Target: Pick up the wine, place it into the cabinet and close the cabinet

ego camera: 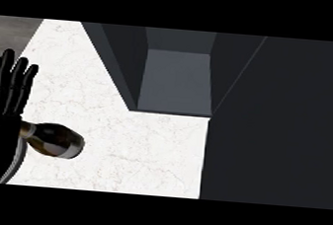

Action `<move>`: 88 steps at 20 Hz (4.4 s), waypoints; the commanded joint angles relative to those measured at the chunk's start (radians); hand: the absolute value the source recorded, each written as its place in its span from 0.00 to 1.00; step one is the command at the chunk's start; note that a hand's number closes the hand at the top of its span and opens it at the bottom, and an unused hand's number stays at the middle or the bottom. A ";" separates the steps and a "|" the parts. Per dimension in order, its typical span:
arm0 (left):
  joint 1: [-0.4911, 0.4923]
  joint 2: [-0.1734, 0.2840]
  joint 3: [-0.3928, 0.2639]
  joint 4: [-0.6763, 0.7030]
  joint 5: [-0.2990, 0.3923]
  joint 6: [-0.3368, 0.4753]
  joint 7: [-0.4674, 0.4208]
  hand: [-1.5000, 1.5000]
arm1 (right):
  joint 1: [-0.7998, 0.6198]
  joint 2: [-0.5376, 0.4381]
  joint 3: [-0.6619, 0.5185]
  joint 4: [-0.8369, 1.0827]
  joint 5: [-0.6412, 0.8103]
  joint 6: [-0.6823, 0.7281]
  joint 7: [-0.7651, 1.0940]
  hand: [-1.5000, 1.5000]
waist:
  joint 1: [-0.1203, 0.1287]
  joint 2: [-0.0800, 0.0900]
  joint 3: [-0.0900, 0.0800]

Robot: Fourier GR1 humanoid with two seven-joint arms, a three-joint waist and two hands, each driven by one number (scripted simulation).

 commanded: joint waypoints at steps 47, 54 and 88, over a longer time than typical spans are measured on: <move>-0.415 -0.075 -0.168 -0.287 -0.340 0.413 1.035 0.00 | 0.252 -0.057 0.398 -0.642 -0.071 0.041 0.498 0.00 | -0.014 -0.022 0.006; -0.371 -0.002 -0.040 -0.311 -0.247 0.355 1.018 0.00 | 0.206 -0.078 0.372 -0.625 -0.116 0.039 0.522 0.00 | -0.009 -0.019 0.006; 0.101 -0.017 0.335 -0.038 0.156 0.081 0.481 0.00 | 0.130 -0.112 0.396 -0.654 -0.093 -0.046 0.584 0.00 | -0.016 -0.019 0.005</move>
